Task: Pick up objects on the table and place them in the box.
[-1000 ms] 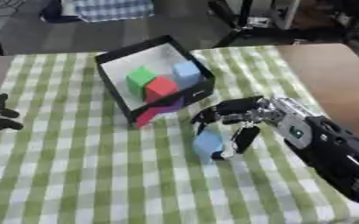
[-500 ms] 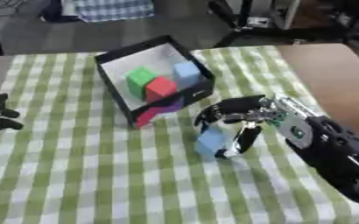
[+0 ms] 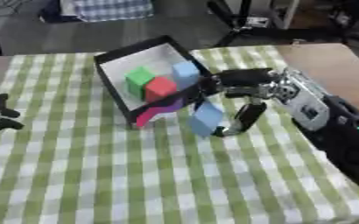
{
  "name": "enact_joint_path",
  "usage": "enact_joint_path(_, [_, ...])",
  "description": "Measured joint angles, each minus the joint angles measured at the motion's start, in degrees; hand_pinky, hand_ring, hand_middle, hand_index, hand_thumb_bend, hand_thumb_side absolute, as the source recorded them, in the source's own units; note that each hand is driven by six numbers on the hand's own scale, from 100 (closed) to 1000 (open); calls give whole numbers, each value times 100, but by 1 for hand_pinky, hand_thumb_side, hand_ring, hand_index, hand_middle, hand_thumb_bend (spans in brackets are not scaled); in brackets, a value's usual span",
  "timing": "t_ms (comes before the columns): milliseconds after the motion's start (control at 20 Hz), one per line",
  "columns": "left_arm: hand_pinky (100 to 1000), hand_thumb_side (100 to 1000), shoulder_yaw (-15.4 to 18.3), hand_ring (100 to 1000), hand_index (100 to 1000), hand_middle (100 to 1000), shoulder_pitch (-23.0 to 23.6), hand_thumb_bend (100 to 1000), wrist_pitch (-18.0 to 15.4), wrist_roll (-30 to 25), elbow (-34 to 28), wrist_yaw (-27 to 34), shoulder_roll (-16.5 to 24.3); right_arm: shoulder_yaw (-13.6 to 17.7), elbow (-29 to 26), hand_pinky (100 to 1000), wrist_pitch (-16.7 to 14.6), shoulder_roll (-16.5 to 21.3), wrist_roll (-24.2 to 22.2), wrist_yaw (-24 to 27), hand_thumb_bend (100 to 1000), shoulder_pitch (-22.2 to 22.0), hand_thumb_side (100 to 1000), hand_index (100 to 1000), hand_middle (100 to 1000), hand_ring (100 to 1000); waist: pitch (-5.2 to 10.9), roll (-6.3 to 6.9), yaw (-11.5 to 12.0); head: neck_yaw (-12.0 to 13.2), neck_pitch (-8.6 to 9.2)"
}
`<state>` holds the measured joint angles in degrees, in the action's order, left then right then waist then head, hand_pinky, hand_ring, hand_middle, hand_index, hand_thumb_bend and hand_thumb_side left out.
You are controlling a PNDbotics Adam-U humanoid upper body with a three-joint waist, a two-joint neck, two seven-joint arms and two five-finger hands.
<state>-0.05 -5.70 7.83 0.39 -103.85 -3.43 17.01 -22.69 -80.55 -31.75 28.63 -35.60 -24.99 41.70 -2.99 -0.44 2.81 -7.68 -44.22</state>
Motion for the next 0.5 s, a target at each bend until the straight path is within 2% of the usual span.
enact_joint_path(200, [771,810,-4,533,831,553,-46,258,-3,-5,0,15,-48,301,368,932,157,-393,80,-207,180,462,252,389,833,862,-4,29,87,-48,0])
enact_joint_path(300, [771,812,-9,533,831,553,-84,256,-5,-12,0,20,-52,483,791,927,213,-635,241,-452,100,656,223,387,825,853,-7,38,138,-99,1])
enact_joint_path(350, [771,811,-19,533,831,553,-110,258,-10,-21,0,22,-58,600,1047,927,251,-763,365,-598,149,749,234,394,824,853,-8,38,181,-140,8])
enact_joint_path(500, [771,812,-65,532,831,553,-182,256,-16,-65,-1,38,-101,989,1820,914,392,-1117,916,-1230,177,982,242,443,822,846,-55,38,327,-290,64])
